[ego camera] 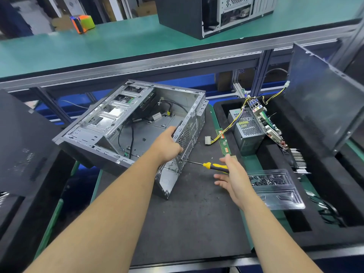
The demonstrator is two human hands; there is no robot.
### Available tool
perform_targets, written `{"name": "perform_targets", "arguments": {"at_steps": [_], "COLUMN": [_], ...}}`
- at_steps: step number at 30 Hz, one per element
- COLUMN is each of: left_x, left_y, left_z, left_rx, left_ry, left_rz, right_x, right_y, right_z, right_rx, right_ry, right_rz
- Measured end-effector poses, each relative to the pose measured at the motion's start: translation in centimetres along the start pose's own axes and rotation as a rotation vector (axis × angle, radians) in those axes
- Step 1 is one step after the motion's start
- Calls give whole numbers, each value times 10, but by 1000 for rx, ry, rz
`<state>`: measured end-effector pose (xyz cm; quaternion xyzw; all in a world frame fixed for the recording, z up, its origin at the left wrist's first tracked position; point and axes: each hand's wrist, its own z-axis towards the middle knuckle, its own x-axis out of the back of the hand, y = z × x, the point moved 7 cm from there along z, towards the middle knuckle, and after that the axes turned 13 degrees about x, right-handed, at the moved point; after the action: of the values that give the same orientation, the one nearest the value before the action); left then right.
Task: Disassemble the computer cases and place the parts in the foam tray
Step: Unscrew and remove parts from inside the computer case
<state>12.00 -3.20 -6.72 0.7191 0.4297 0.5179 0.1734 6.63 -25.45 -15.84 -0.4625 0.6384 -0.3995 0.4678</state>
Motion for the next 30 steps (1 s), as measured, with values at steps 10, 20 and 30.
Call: {"name": "perform_targets", "arguments": {"at_steps": [10,20,30], "left_x": [1,1,2], "left_y": [0,1,3], "left_z": [-1,-2,-5], "left_rx": [-5,-6,4], "left_ry": [8,15,16], "left_rz": [27,44,47], "right_x": [6,2,8], "right_y": [-11,-2,-1], "right_z": [3,3,5], "right_rx": [225,93,187], "right_ry": [-64,-57,-42], "right_rz": [-365,-110,-302]}}
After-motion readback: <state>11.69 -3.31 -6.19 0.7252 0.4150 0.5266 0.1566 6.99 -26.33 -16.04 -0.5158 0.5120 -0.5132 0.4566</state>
